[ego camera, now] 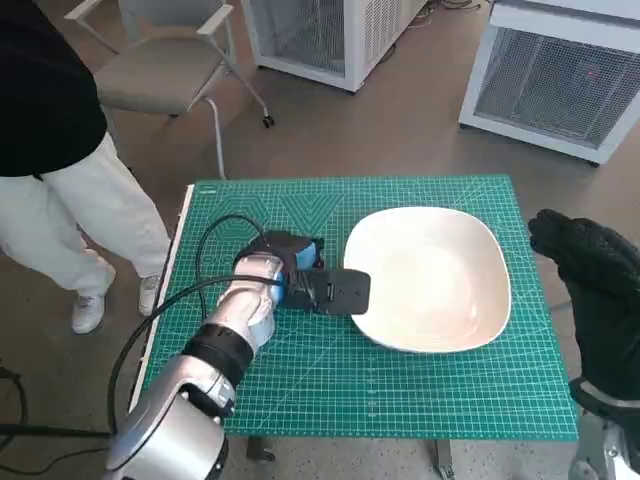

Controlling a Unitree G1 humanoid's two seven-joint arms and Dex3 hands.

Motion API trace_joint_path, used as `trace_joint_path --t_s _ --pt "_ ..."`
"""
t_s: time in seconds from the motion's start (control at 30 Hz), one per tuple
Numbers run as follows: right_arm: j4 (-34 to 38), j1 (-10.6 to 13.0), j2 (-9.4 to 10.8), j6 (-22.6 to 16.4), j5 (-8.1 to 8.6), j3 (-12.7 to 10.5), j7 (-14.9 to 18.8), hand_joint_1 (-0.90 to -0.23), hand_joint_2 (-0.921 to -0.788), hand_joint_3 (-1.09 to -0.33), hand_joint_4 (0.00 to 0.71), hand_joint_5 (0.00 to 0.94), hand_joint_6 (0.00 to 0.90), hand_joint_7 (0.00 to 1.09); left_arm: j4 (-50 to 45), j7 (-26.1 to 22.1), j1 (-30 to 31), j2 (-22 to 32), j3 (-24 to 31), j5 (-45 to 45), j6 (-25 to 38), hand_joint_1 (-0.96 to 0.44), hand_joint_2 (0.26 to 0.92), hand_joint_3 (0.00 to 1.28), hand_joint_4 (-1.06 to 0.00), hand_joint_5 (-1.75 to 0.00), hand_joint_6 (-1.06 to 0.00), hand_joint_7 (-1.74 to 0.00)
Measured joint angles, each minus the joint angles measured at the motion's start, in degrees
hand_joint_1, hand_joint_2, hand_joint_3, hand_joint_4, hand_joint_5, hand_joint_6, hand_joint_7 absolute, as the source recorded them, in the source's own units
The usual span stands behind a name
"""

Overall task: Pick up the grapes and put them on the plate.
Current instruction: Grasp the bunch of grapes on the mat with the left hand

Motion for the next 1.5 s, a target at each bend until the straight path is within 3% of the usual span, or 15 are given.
trace_joint_path --t_s 0.4,0.47,0.6,0.7,0.8,1.03,1.3,1.43,1.5 --pt "-0.42 0.23 0.0 0.0 -0.01 -0.05 -0.01 -0.628 -0.921 -0.69 0.354 0.009 -0.001 0.71 1.69 0.0 0.0 -0.13 -1.04 0.01 0.23 0.14 0.836 0.16 -0.32 -0.06 -0.23 -0.01" --pt "-0.44 0.25 0.0 0.0 -0.01 -0.06 -0.01 -0.627 -0.921 -0.69 0.354 0.009 -0.001 0.71 1.96 0.0 0.0 -0.18 -1.33 0.04 0.25 0.14 0.839 0.15 -0.28 -0.27 -0.26 -0.01" --pt "-0.49 0.27 0.0 0.01 -0.01 -0.07 -0.01 -0.626 -0.921 -0.689 0.354 0.009 -0.001 0.71 2.29 0.0 0.0 -0.28 -1.78 0.12 0.27 0.14 0.852 0.11 -0.12 -1.04 -0.35 -0.02" --pt "-0.56 0.28 0.0 0.02 0.0 -0.07 -0.01 -0.625 -0.921 -0.689 0.354 0.009 -0.001 0.71 2.48 0.0 0.0 -0.34 -2.05 0.18 0.28 0.15 0.856 0.11 -0.17 -1.48 -0.4 -0.02" --pt "-0.59 0.28 0.0 0.04 0.0 -0.08 -0.01 -0.624 -0.921 -0.688 0.354 0.009 -0.001 0.71 2.65 -0.05 0.0 -0.35 -2.42 0.33 0.27 0.16 0.859 0.1 -0.28 -1.66 -0.42 -0.02" --pt "-0.85 0.31 0.0 0.17 -0.01 -0.08 -0.01 -0.623 -0.921 -0.689 0.354 0.009 -0.001 0.71 2.87 -0.4 0.0 -0.35 -3.16 0.51 0.25 0.16 0.861 0.11 -0.4 -1.74 -0.42 -0.01" --pt "-1.21 0.33 -0.01 0.51 -0.01 -0.08 -0.01 -0.623 -0.921 -0.69 0.353 0.009 -0.001 0.7 2.97 -0.69 0.0 -0.31 -3.83 0.56 0.08 0.17 0.857 0.14 -0.4 -1.74 -0.41 0.0" --pt "-1.24 0.34 -0.03 0.61 -0.02 -0.09 -0.01 -0.623 -0.921 -0.69 0.353 0.01 -0.001 0.7 3.0 -0.67 0.0 -0.31 -3.9 0.55 0.07 0.31 0.736 0.58 -0.39 -1.7 -0.41 -0.01" --pt "-1.24 0.34 -0.04 0.62 -0.03 -0.1 -0.01 -0.623 -0.921 -0.689 0.354 0.01 -0.001 0.7 3.0 -0.48 0.01 -0.31 -3.88 0.53 0.06 0.34 0.714 0.69 -0.37 -1.71 -0.42 -0.02"
